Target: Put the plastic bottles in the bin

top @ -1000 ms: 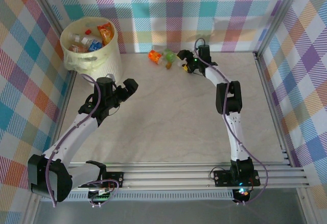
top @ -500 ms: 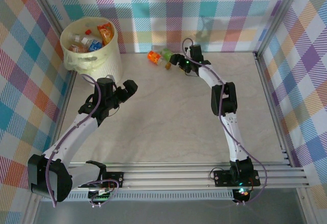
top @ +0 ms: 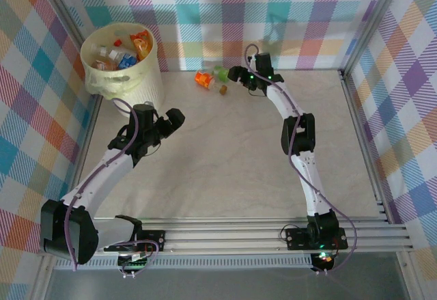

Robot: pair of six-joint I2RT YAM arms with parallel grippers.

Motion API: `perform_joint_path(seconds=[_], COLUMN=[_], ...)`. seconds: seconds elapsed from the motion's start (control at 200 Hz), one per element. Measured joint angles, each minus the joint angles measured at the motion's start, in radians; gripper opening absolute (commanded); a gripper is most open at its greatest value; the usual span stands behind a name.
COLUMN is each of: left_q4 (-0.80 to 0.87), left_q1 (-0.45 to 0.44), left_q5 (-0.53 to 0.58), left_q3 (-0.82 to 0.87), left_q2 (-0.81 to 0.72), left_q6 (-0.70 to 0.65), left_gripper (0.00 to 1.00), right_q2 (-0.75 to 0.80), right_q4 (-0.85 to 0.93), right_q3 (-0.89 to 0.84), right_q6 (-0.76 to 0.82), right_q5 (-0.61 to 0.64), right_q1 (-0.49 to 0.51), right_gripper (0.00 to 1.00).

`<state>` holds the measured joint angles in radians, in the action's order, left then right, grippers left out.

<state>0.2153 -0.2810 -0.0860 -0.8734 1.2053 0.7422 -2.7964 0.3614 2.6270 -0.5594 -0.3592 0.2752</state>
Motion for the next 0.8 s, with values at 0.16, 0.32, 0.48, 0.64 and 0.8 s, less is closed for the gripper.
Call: perform_joint_path(seconds=[0.16,0.32,0.48,0.64,0.8], left_q4=[0.003,0.008,0.018,0.018,0.014], left_q1=[0.000,0.000,0.000,0.000,0.000], left_q5=[0.002,0.002,0.002,0.002,0.017], left_q3=[0.000,-0.002,-0.007,-0.008,-0.023], left_q2=[0.014,0.032,0.060,0.094,0.164], left_q6=[-0.003,-0.006,-0.006,-0.005,-0.002], left_gripper=[1.00,1.00,1.00,1.00,1.00], right_q2=[-0.037,-0.038,-0.029,-0.029,-0.029], right_q4=[-0.007,-0.036,-0.097,-0.107,-0.101], right_q3=[0.000,-0.002,-0.043,-0.050,-0.052], right_q6=[-0.076,-0.161,-0.125,-0.048,0.030], right_q5=[0.010,-0.004,-0.027,-0.057,-0.079], right_q1=[-0.001,-0.002,0.011,0.039,0.077], right_gripper=[0.82,0.83,0.84,0.85,0.88])
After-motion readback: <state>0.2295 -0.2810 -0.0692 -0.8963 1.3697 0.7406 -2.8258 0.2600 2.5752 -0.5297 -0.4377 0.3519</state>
